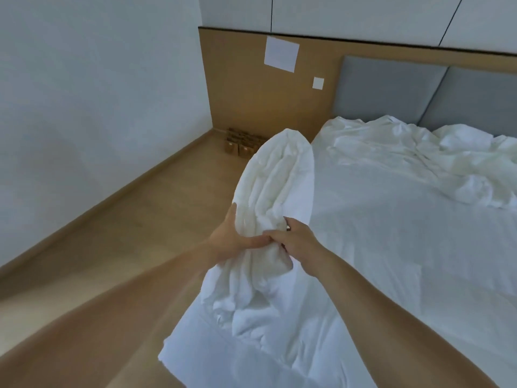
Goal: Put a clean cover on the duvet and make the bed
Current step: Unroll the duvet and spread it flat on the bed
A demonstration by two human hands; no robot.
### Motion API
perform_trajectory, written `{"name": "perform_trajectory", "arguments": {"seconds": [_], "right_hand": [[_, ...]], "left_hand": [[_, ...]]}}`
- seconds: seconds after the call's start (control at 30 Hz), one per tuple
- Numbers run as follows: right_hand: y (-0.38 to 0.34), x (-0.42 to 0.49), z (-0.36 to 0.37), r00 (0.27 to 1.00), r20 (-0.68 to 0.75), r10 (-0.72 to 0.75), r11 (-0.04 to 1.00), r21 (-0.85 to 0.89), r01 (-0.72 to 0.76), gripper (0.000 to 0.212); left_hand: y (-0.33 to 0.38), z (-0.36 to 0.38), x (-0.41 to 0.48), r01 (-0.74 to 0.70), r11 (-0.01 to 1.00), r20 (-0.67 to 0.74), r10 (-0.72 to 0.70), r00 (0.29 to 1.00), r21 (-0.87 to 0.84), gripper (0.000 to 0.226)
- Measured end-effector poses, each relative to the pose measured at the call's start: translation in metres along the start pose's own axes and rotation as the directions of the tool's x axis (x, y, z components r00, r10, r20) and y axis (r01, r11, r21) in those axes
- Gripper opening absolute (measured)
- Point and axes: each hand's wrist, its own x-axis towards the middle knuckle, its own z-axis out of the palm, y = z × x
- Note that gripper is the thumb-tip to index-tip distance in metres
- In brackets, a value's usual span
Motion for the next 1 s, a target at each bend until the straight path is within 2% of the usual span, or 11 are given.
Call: {"name": "perform_trajectory", "arguments": {"seconds": [0.07, 0.2, 0.37, 0.5, 0.6, 0.7, 0.77, 0.83, 0.9, 0.93, 1.0], "right_hand": [[0.010, -0.003, 0.013, 0.995, 0.092, 0.042, 0.999, 0.016, -0.043, 0.032], [0.036, -0.005, 0.028, 0.981, 0.182, 0.071, 0.997, -0.001, -0.072, 0.032], [0.080, -0.007, 0.037, 0.977, 0.081, 0.197, 0.980, -0.007, -0.197, 0.064], [0.123, -0.009, 0.028, 0.935, -0.050, 0.350, 0.934, -0.055, -0.352, 0.073], [0.148, -0.002, 0.029, 0.869, -0.198, 0.454, 0.875, -0.083, -0.476, 0.068], [0.164, 0.007, 0.044, 0.814, -0.262, 0.519, 0.828, -0.083, -0.555, 0.031], [0.180, 0.013, 0.054, 0.782, -0.289, 0.552, 0.806, -0.054, -0.589, 0.036], [0.200, 0.013, 0.058, 0.731, -0.355, 0.583, 0.782, -0.001, -0.624, 0.032], [0.224, 0.005, 0.061, 0.642, -0.470, 0.606, 0.765, 0.123, -0.632, 0.053], [0.233, -0.001, 0.062, 0.559, -0.535, 0.634, 0.738, 0.201, -0.644, 0.057], [0.247, -0.014, 0.061, 0.408, -0.567, 0.715, 0.668, 0.384, -0.637, 0.048]], "left_hand": [[-0.021, -0.010, -0.005, 0.063, 0.995, -0.023, -0.061, 0.998, 0.084, 0.129], [-0.063, -0.028, -0.010, 0.278, 0.952, 0.002, -0.280, 0.960, 0.129, 0.114], [-0.119, -0.055, 0.009, 0.481, 0.876, 0.022, -0.480, 0.877, -0.036, 0.107], [-0.148, -0.063, 0.035, 0.484, 0.866, -0.045, -0.492, 0.869, -0.125, 0.067], [-0.164, -0.082, 0.061, 0.490, 0.862, -0.106, -0.503, 0.858, -0.129, 0.042], [-0.180, -0.104, 0.078, 0.553, 0.822, -0.134, -0.568, 0.812, -0.136, 0.037], [-0.193, -0.118, 0.086, 0.571, 0.799, -0.113, -0.595, 0.796, -0.188, 0.039], [-0.208, -0.128, 0.089, 0.581, 0.739, -0.043, -0.630, 0.776, -0.341, 0.047], [-0.221, -0.132, 0.090, 0.598, 0.638, 0.065, -0.656, 0.752, -0.486, 0.048], [-0.224, -0.133, 0.090, 0.600, 0.605, 0.110, -0.650, 0.752, -0.523, 0.042], [-0.227, -0.130, 0.094, 0.611, 0.599, 0.148, -0.641, 0.753, -0.517, 0.036]]}}
